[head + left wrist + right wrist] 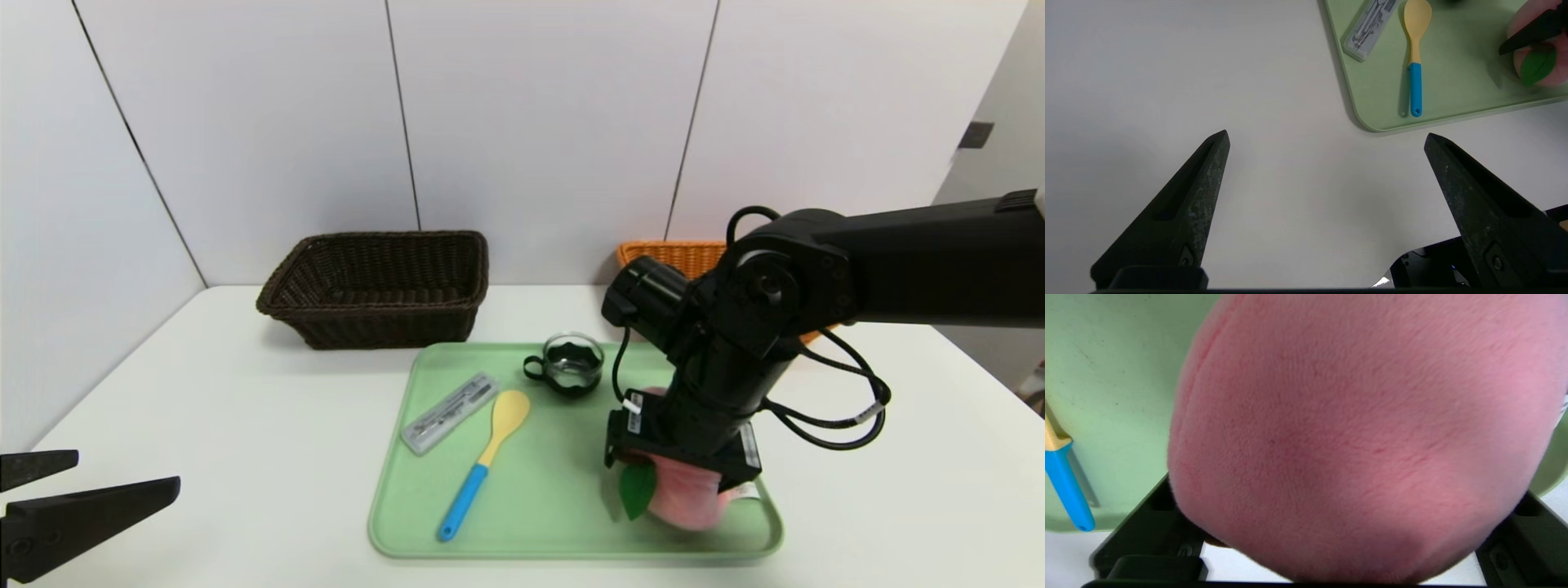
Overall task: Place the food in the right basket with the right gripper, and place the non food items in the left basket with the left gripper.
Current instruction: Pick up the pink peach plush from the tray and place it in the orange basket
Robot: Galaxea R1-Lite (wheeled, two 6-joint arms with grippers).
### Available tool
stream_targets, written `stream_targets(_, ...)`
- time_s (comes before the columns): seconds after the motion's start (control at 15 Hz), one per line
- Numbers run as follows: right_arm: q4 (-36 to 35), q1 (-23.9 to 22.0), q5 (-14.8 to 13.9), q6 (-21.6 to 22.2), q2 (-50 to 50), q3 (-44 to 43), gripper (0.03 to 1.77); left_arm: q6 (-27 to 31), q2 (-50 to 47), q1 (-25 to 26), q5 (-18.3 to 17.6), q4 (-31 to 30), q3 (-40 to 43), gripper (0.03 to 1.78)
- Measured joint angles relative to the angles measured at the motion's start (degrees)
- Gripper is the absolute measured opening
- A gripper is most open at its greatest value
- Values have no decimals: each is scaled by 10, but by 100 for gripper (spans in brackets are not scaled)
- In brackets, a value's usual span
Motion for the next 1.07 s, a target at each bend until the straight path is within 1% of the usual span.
stream_targets(0.13,0,-1,-2,0,1,0,127,0,0,0,0,-1,2,169)
stream_targets(0.27,-1,-1,1,-1,1,1,105,0,0,0,0,-1,6,169)
stream_targets(0.47,-1,0,-1,-6,-6,0,84,0,0,0,0,-1,7,169)
stream_targets(0.53,-2,0,-1,-8,-12,-1,80,0,0,0,0,-1,7,169)
stream_targets(0.87,4,0,-10,-13,-74,-30,78,0,0,0,0,-2,11,169)
stream_targets(1.0,4,-1,-12,-26,-108,-54,78,0,1,-1,0,-4,11,169)
stream_targets(1.07,0,-4,-15,-40,-125,-73,78,0,1,-1,0,-3,11,169)
